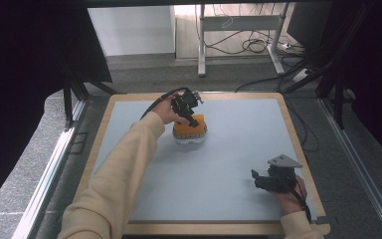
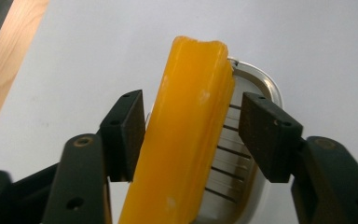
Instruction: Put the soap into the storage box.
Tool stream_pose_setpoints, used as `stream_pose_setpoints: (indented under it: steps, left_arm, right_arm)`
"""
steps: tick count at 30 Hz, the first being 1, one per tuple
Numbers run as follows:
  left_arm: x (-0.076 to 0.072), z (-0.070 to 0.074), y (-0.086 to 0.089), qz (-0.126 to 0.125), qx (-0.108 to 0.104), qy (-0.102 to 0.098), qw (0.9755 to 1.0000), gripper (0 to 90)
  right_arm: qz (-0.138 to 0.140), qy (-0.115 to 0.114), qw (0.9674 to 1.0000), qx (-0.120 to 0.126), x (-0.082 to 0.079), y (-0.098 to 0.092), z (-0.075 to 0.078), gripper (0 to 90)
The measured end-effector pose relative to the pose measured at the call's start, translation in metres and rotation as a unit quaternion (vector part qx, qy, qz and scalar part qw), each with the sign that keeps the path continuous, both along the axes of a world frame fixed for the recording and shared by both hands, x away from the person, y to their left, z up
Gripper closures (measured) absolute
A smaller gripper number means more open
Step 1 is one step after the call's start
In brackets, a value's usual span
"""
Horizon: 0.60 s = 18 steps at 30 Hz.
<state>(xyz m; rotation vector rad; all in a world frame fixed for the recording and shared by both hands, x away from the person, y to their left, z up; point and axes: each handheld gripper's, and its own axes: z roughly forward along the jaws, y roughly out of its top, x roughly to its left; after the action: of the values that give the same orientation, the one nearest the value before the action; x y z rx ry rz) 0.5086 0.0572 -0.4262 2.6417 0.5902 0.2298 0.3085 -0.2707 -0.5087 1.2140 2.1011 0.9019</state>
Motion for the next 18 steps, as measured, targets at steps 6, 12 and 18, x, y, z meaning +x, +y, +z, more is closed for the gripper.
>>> stream_pose_setpoints:
  steps: [6,12,18]
  left_arm:
    - [-0.011,0.012,0.007,0.015,-0.019,-0.013,0.9996,28.4]
    - [-0.029,0.020,0.017,0.037,-0.042,-0.029,0.9980,21.9]
    - [-0.052,0.020,0.033,0.058,-0.074,-0.032,0.9950,20.4]
  right_arm:
    - [0.000,-0.002,1.0000,0.000,0.000,0.000,0.000,14.7]
    - [0.000,-0.004,1.0000,0.000,-0.001,0.001,0.001,14.7]
    - [0.002,-0.004,1.0000,-0.001,-0.001,0.002,0.001,14.7]
